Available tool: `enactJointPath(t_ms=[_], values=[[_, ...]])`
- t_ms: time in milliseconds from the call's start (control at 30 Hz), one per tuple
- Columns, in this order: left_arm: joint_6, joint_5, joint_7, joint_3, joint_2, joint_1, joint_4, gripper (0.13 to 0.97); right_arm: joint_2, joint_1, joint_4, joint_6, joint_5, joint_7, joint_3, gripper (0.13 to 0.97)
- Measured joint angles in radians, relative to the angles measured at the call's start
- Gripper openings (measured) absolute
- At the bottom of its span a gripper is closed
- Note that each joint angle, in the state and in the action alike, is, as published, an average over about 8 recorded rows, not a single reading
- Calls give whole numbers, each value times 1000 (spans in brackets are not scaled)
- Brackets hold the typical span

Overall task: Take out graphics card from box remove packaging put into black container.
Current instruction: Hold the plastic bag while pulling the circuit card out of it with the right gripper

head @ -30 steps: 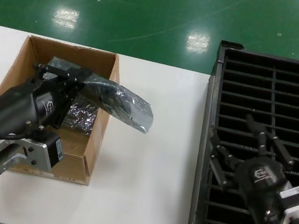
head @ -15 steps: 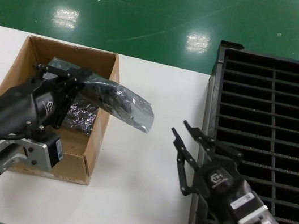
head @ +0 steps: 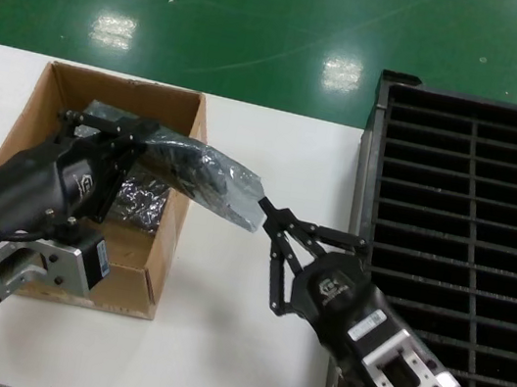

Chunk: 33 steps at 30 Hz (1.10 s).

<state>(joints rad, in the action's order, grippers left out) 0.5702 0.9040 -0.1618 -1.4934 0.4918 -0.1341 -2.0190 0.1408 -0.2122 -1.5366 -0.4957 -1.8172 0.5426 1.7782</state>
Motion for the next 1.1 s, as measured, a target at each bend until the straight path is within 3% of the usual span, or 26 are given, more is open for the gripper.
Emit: enactJointPath(t_ms=[767,1100], values=[[0,0,0,0,0,0,0,140,37,-257,227,-155,-13,-125,94,134],[0,0,0,0,0,0,0,140,41,-294,267,-209,-17,-138,119,144]])
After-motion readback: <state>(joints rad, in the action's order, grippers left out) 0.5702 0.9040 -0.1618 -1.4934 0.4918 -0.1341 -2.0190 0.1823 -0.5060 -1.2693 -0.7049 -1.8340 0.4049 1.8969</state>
